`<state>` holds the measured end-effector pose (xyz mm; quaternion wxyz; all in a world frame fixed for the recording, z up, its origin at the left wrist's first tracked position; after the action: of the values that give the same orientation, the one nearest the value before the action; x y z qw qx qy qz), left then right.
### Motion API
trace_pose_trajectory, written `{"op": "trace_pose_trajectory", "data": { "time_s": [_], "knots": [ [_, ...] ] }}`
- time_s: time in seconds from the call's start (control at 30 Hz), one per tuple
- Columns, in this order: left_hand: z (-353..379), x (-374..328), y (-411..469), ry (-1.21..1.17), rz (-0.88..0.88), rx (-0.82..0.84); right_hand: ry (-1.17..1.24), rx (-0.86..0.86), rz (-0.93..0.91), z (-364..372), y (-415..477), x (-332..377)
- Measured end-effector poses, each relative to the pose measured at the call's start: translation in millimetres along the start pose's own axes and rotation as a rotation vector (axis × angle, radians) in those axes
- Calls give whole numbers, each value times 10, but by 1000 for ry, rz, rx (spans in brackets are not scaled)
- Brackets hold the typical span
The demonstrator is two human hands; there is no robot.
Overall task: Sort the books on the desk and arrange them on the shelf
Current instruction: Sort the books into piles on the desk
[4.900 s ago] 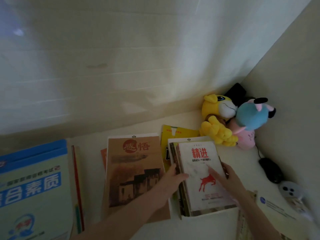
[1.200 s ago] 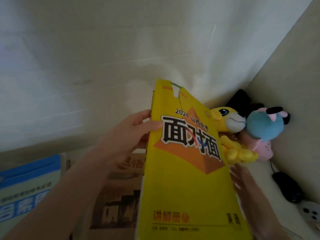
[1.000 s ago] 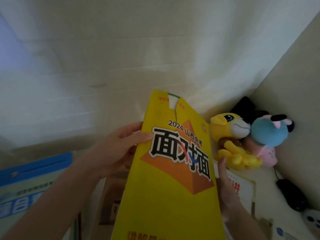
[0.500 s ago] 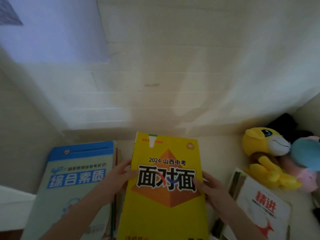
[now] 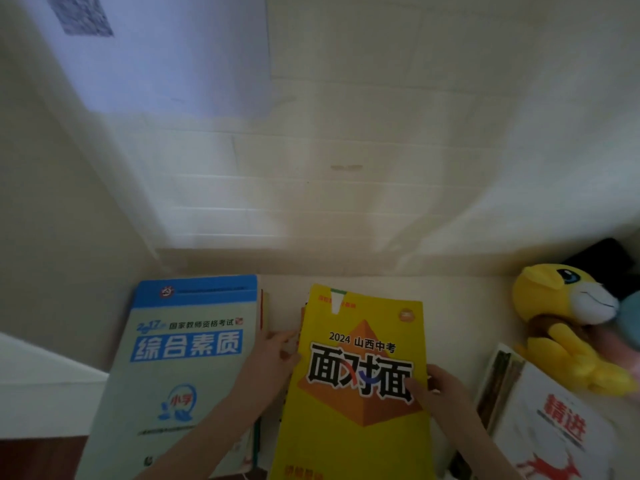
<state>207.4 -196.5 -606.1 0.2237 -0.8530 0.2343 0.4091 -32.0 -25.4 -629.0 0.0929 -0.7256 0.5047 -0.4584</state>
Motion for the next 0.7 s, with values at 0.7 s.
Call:
{"op": "trace_pose_trajectory", "data": {
  "time_s": [0.7],
  "knots": [
    [-1453, 1765, -1258, -147, -599, -323, 7, 566, -110, 2274, -898, 1136]
  ]
}}
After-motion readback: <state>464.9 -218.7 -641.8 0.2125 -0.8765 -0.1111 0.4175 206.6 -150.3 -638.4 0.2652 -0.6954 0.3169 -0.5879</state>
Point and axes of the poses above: each hand's wrist, its own y-axis towards the middle knuckle, its own z-axis out of the palm, x = y × z, the point moved 6 cm from there along y, towards the middle knuckle, and after that the axes turned 10 degrees about z, right-handed, at the moved point
